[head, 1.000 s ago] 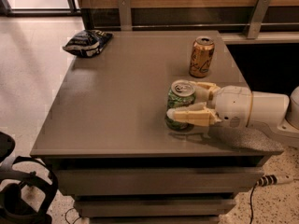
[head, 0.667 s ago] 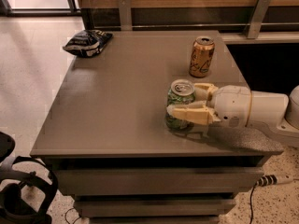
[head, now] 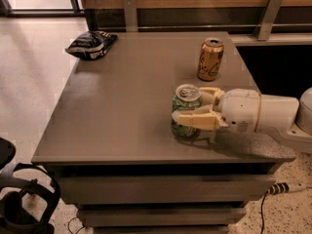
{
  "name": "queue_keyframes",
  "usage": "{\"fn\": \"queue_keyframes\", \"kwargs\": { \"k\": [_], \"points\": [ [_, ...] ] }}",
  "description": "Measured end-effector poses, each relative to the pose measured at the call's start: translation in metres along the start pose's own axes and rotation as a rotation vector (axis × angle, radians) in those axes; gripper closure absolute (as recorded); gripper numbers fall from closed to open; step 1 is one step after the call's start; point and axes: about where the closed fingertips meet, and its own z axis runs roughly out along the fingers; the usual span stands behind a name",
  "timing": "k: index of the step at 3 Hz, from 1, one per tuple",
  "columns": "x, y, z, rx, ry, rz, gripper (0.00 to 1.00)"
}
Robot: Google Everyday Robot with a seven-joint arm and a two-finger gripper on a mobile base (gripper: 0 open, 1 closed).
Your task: Move green can near blue chip bag
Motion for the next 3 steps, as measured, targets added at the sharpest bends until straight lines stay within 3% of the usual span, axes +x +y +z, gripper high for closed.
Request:
{"fn": "queue_keyframes", "kwargs": {
  "k": [1,3],
  "points": [
    [-0.008,-0.007,-0.001,0.004,0.008,-0.003,1.0],
    [-0.072,-0.052,0.017,0.076,-0.065,0.045,1.0]
  ]
}}
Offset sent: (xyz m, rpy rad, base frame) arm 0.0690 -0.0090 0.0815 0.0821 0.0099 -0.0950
